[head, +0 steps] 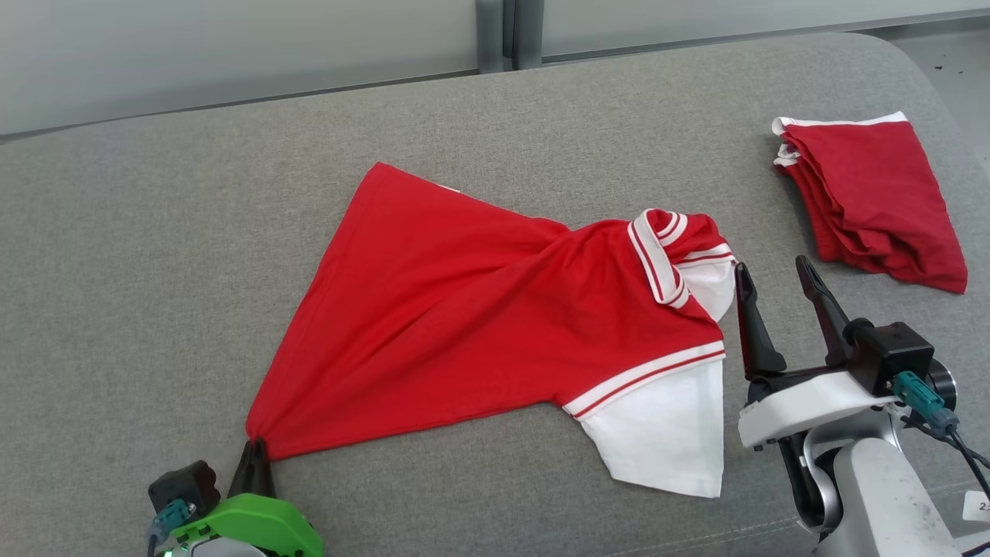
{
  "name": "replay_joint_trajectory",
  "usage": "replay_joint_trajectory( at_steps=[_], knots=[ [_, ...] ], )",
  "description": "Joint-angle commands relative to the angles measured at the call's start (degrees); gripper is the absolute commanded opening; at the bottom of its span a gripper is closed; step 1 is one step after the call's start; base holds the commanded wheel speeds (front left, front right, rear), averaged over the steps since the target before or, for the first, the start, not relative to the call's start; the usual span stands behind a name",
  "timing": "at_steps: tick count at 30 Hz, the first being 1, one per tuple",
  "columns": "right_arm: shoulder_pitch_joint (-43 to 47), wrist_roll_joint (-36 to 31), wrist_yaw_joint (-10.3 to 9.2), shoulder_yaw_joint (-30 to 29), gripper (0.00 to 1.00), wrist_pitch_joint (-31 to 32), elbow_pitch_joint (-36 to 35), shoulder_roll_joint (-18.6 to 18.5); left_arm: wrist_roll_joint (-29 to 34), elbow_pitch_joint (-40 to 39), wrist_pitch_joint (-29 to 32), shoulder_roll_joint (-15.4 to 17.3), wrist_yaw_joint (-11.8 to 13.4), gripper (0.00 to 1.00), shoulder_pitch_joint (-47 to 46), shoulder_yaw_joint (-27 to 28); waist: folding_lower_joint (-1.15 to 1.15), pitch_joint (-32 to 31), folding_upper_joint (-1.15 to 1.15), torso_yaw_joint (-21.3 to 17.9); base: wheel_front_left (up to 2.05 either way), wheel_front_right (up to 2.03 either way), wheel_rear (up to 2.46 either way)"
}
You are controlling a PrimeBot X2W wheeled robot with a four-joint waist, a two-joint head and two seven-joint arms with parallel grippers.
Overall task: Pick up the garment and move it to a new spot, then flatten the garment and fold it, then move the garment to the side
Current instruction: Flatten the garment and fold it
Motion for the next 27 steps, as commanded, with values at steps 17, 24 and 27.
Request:
replay_joint_trajectory(
  at_steps=[17,24,27],
  knots=[
    [3.0,-0.7,-0.06,-0.2,1.0,0.5,-0.6,-0.2,5.1,-9.0,0.0,-2.2,-3.5,1.0,6.8,9.7,0.0,-3.7,0.0,-1.0,0.0,0.0,0.0],
    [4.4,-1.3,-0.06,0.1,1.0,0.9,-2.1,-0.2,8.6,-17.8,0.0,-2.7,-5.3,1.0,10.2,13.9,0.0,-6.2,0.0,-0.7,0.0,0.0,0.0],
    [5.2,-1.8,-0.06,0.8,1.0,1.2,-2.9,-0.2,10.3,-21.1,0.0,-3.0,-5.9,1.0,11.6,13.7,0.0,-7.3,0.0,-0.8,0.0,0.0,0.0]
  ],
)
